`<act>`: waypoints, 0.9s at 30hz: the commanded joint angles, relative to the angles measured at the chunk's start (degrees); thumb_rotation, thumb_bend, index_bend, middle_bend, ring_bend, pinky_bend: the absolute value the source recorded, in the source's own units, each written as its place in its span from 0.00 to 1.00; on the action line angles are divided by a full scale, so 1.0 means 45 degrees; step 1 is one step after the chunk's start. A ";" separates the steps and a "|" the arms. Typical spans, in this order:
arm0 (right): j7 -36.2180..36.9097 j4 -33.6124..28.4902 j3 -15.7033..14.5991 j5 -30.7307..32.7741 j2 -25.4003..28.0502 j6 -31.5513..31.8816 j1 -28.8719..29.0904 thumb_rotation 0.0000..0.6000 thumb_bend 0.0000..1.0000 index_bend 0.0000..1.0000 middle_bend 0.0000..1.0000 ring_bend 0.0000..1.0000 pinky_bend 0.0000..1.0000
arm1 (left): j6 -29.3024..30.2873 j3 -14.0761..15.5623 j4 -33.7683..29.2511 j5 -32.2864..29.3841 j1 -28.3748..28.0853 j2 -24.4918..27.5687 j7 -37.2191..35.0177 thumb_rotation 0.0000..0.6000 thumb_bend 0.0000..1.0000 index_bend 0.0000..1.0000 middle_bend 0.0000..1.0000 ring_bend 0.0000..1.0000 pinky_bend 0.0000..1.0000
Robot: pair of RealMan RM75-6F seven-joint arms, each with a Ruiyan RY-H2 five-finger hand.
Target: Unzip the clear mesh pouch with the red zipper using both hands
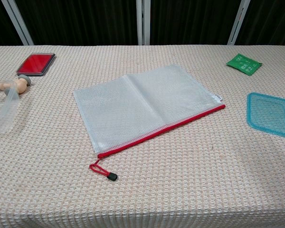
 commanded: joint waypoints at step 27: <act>-0.4001 -0.0501 0.1673 -0.2572 -0.4295 -0.7945 0.6091 1.00 0.18 0.30 0.19 0.00 0.00 | -0.0017 -0.0075 0.0304 0.0109 -0.0118 -0.0155 -0.0456 1.00 0.21 0.29 0.14 0.09 0.14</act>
